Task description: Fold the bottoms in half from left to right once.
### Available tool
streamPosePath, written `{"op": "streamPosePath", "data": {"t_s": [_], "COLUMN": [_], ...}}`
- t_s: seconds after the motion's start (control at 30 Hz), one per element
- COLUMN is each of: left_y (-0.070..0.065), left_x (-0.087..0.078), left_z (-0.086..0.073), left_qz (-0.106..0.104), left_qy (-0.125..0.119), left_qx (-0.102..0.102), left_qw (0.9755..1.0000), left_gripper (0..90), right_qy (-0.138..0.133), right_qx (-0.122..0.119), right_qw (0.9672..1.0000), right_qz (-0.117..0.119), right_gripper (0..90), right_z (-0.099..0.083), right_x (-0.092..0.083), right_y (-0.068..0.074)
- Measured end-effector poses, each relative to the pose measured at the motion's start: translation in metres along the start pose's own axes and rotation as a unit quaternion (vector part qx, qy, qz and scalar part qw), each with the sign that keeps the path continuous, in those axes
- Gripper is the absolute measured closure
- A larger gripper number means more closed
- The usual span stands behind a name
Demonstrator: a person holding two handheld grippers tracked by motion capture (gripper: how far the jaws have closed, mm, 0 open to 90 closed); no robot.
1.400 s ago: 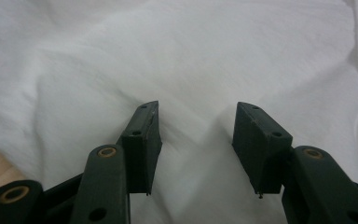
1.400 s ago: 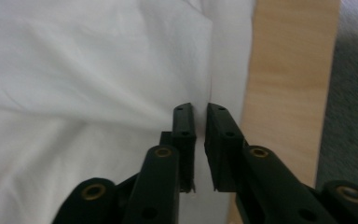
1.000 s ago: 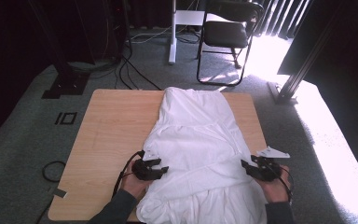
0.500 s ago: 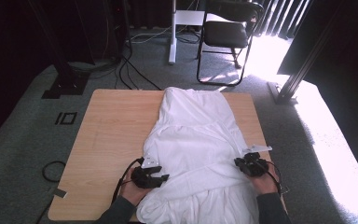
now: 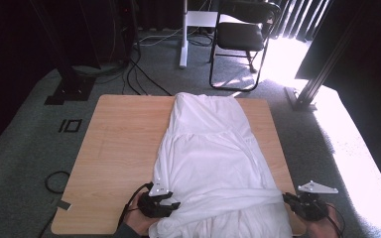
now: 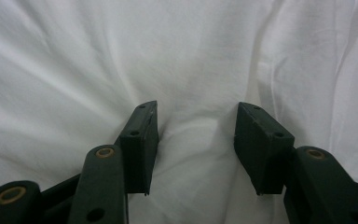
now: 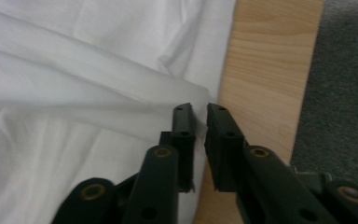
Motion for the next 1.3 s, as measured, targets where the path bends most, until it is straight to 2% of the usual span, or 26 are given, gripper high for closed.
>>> {"op": "streamPosePath", "data": {"t_s": [0.03, 0.07, 0.13, 0.2, 0.3, 0.4, 0.43, 0.47, 0.57, 0.6, 0.73, 0.77, 0.83, 0.87, 0.9, 0.93, 0.97, 1.0, 1.03, 1.07, 1.1, 1.17, 1.2, 1.23, 1.27, 1.3], "left_y": [0.000, 0.001, 0.002, 0.004, 0.008, 0.010, 0.010, 0.007, 0.003, -0.001, -0.009, -0.015, -0.025, -0.030, -0.030, -0.036, -0.041, -0.050, -0.053, -0.053, -0.057, -0.057, -0.057, -0.054, -0.048, -0.044], "left_x": [0.000, 0.000, 0.000, 0.000, -0.003, -0.005, -0.005, -0.006, -0.008, -0.009, -0.012, -0.011, -0.008, -0.006, -0.006, -0.005, -0.004, -0.002, -0.001, -0.001, -0.004, -0.010, -0.010, -0.016, -0.022, -0.026], "left_z": [0.000, 0.000, 0.001, 0.003, 0.009, 0.012, 0.012, 0.014, 0.013, 0.012, 0.011, 0.009, 0.006, 0.004, 0.004, 0.003, 0.001, -0.002, -0.003, -0.003, -0.002, 0.003, 0.003, 0.007, 0.011, 0.013], "left_qz": [0.000, 0.000, 0.001, 0.002, 0.010, 0.012, 0.012, 0.001, -0.006, -0.013, -0.030, -0.044, -0.062, -0.068, -0.068, -0.076, -0.088, -0.102, -0.104, -0.104, -0.119, -0.129, -0.129, -0.128, -0.117, -0.111], "left_qy": [0.000, 0.000, 0.000, -0.004, -0.013, -0.018, -0.018, -0.024, -0.022, -0.021, -0.028, -0.024, -0.017, -0.011, -0.011, -0.006, 0.000, 0.007, 0.011, 0.011, 0.008, -0.007, -0.007, -0.023, -0.038, -0.043], "left_qx": [0.000, -0.001, 0.000, -0.001, -0.003, -0.002, -0.002, -0.006, -0.004, 0.000, 0.001, -0.001, 0.003, 0.012, 0.012, 0.018, 0.025, 0.044, 0.054, 0.054, 0.063, 0.055, 0.055, 0.050, 0.043, 0.040], "left_qw": [1.0000, 1.0000, 1.0000, 1.0000, 0.9999, 0.9998, 0.9998, 0.9997, 0.9997, 0.9997, 0.9992, 0.9987, 0.9979, 0.9976, 0.9976, 0.9969, 0.9958, 0.9938, 0.9930, 0.9930, 0.9909, 0.9901, 0.9901, 0.9902, 0.9915, 0.9921], "left_gripper": [51.3, 51.3, 51.5, 51.5, 51.7, 52.7, 53.8, 55.2, 58.6, 58.6, 57.5, 57.5, 57.9, 59.6, 60.6, 60.6, 68.6, 72.0, 75.1, 77.4, 78.4, 78.4, 74.2, 74.2, 68.8, 63.1], "right_qy": [0.000, -0.018, -0.030, -0.040, -0.061, -0.047, -0.047, -0.038, -0.030, -0.022, -0.014, -0.006, 0.013, 0.021, 0.031, 0.031, 0.046, 0.051, 0.052, 0.052, 0.055, 0.055, 0.055, 0.057, 0.060, 0.063], "right_qx": [0.000, 0.008, 0.014, 0.016, 0.009, -0.007, -0.007, -0.019, -0.029, -0.037, -0.051, -0.058, -0.061, -0.066, -0.065, -0.065, -0.074, -0.078, -0.076, -0.076, -0.069, -0.066, -0.066, -0.060, -0.063, -0.064], "right_qw": [1.0000, 0.9997, 0.9993, 0.9989, 0.9976, 0.9979, 0.9979, 0.9974, 0.9968, 0.9959, 0.9944, 0.9937, 0.9933, 0.9930, 0.9925, 0.9925, 0.9923, 0.9918, 0.9920, 0.9920, 0.9930, 0.9935, 0.9935, 0.9939, 0.9937, 0.9927], "right_qz": [0.000, 0.012, 0.018, 0.016, 0.032, 0.043, 0.043, 0.057, 0.068, 0.079, 0.091, 0.096, 0.097, 0.096, 0.099, 0.099, 0.088, 0.087, 0.086, 0.086, 0.079, 0.074, 0.074, 0.072, 0.070, 0.081], "right_gripper": [69.5, 63.2, 58.0, 56.9, 54.7, 52.9, 52.9, 51.9, 50.6, 48.3, 45.7, 43.8, 46.9, 52.9, 62.4, 62.4, 78.2, 83.2, 86.8, 86.8, 89.1, 89.2, 89.2, 89.0, 88.4, 79.7], "right_z": [0.000, 0.004, 0.011, 0.017, 0.036, 0.040, 0.040, 0.038, 0.035, 0.031, 0.024, 0.019, 0.011, 0.008, 0.004, 0.004, -0.002, -0.005, -0.006, -0.006, -0.009, -0.010, -0.010, -0.011, -0.012, -0.013], "right_x": [0.000, -0.001, 0.000, 0.002, 0.014, 0.031, 0.031, 0.042, 0.050, 0.056, 0.060, 0.062, 0.065, 0.066, 0.067, 0.067, 0.065, 0.063, 0.060, 0.060, 0.052, 0.043, 0.043, 0.039, 0.034, 0.027], "right_y": [0.000, 0.001, 0.004, 0.006, 0.022, 0.037, 0.037, 0.049, 0.058, 0.067, 0.075, 0.078, 0.078, 0.077, 0.077, 0.077, 0.073, 0.071, 0.069, 0.069, 0.061, 0.052, 0.052, 0.048, 0.042, 0.035]}}
Point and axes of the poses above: each handheld gripper's, and its own axes: x roughly forward along the jaws, z roughly out of its top, y roughly to its left, the point moved 9 cm from there along x, roughly forward along the jaws, and after that the axes turned 10 degrees about x, right-handed, at the moved point
